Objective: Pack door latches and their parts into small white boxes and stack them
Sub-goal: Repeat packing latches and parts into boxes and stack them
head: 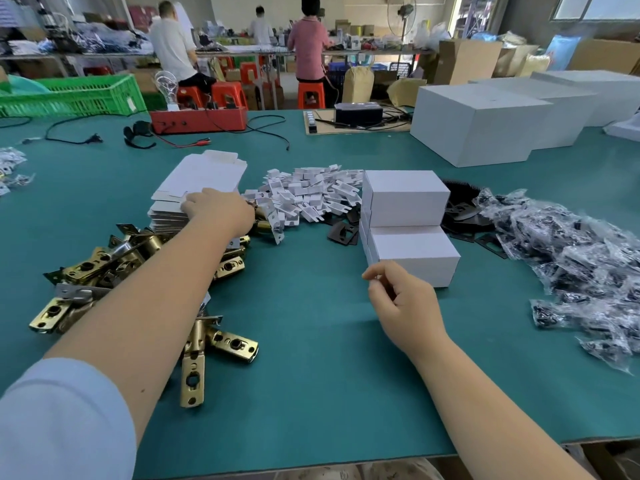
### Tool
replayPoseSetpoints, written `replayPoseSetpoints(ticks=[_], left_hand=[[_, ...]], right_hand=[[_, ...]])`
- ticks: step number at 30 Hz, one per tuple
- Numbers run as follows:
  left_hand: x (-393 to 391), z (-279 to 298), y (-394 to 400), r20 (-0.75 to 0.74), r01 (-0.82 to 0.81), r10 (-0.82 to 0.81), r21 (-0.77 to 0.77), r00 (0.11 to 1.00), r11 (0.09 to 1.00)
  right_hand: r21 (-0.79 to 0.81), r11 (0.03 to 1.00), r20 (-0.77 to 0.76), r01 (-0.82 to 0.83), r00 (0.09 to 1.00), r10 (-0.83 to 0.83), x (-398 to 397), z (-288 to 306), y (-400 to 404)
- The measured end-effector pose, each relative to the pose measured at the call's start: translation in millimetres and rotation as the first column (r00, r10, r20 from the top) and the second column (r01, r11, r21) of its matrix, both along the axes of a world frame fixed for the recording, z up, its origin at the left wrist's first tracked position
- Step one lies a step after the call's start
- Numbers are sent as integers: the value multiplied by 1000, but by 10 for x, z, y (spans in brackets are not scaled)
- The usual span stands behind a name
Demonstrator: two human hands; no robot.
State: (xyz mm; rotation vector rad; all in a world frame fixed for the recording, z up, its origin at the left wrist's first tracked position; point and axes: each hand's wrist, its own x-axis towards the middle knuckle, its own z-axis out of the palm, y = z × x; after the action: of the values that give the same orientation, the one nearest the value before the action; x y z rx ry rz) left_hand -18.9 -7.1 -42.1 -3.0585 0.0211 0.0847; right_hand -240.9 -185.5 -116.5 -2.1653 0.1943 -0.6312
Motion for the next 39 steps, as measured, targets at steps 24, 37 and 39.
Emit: replayPoseSetpoints(ticks=[24, 37, 39], left_hand=[[-1227, -249, -38, 13, -104, -338, -940, 941, -324], [-1517, -630, -267, 353, 515, -391, -712, 850, 478], [-1509, -639, -267, 346, 556, -451, -658, 823, 508]], right_hand=[[261, 964, 92, -45, 996, 22, 66, 38, 95], [234, 971, 135, 51, 987, -84, 30, -18, -25], [212, 975, 110, 67, 990, -92, 29, -25, -33]])
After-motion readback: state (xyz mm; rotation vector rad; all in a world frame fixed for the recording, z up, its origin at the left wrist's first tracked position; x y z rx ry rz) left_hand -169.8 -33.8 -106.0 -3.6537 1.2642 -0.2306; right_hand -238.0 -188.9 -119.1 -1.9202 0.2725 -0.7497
